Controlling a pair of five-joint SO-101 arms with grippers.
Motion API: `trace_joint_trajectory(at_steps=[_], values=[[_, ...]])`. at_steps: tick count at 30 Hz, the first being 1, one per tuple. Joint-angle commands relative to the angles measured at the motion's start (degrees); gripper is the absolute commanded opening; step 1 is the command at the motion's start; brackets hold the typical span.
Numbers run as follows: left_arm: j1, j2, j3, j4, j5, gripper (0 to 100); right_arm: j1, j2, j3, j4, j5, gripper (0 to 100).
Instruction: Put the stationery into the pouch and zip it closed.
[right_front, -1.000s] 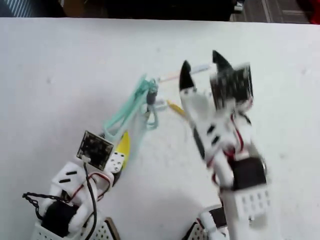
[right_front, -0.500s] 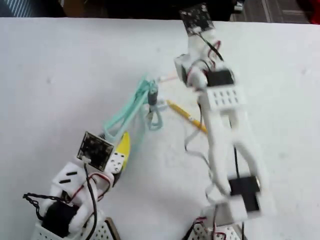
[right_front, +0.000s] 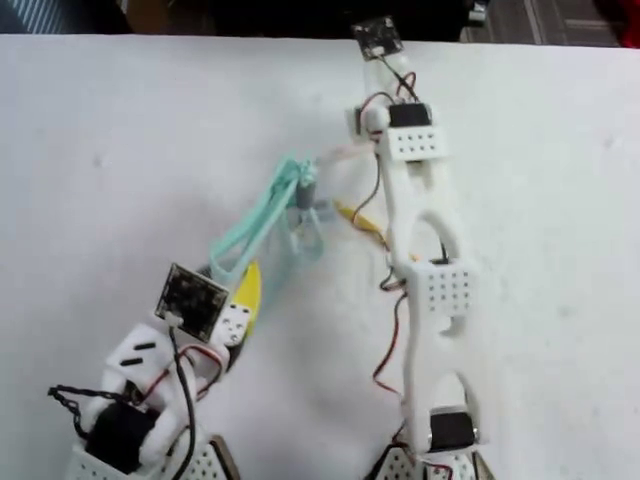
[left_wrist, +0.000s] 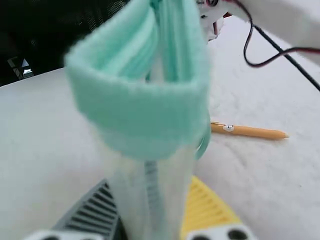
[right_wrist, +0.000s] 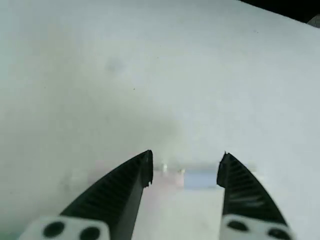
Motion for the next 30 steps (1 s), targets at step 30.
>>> trace_joint_trajectory(at_steps=[30], values=[[0.0,0.2,0.4,-1.3,-0.8,2,6.2,24.8,-33.1,33.7,24.3,20.2]])
